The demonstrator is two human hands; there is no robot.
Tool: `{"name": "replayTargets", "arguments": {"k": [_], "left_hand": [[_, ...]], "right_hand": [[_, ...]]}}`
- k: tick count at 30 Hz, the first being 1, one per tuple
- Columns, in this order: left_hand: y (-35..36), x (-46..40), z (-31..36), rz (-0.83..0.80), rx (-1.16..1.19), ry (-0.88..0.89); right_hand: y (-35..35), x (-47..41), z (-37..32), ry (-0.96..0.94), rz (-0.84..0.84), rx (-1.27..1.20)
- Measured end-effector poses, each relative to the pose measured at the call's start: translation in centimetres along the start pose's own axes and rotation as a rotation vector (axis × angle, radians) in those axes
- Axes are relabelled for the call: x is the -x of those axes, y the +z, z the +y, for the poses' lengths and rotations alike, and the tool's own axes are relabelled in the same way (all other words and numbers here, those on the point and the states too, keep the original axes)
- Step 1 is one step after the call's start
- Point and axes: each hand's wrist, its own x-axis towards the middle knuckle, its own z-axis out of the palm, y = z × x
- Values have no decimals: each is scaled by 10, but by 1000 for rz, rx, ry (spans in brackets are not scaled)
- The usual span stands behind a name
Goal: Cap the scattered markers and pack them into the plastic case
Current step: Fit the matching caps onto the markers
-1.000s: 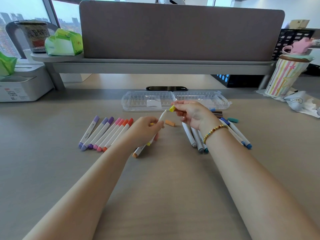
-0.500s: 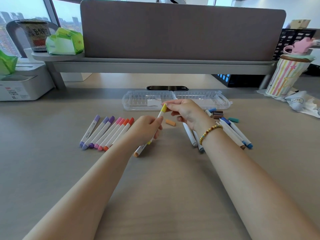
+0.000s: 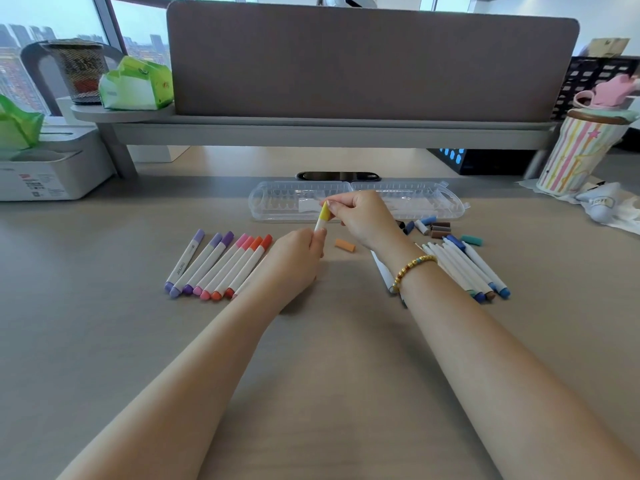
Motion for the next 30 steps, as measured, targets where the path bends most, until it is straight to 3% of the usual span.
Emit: {"name": "replayTargets", "arguments": {"k": [3,7,12,16,21,25,30], "left_hand": [[-4,-3,-4,-53,-17,-49],[-12,-2,-14,60,-197,-60],[-14,0,-19,-82,-321,-39],[-18,2,-18,-76,-401,-14],[-15,2,-19,-38,-525,7],[-16,4,-20,-39,-488,52],[-20,4,-16,-167,-561,59]], "right_hand": [[2,1,8,52,-31,-12],[5,-1,17,100,-3,-21],[-2,-3,26,123,42,54],[-2,-3,31,123,40,119],[2,-6,39,99,6,318],[3,-8,45,85,-47,474],[5,-6,45,18,-65,652]]}}
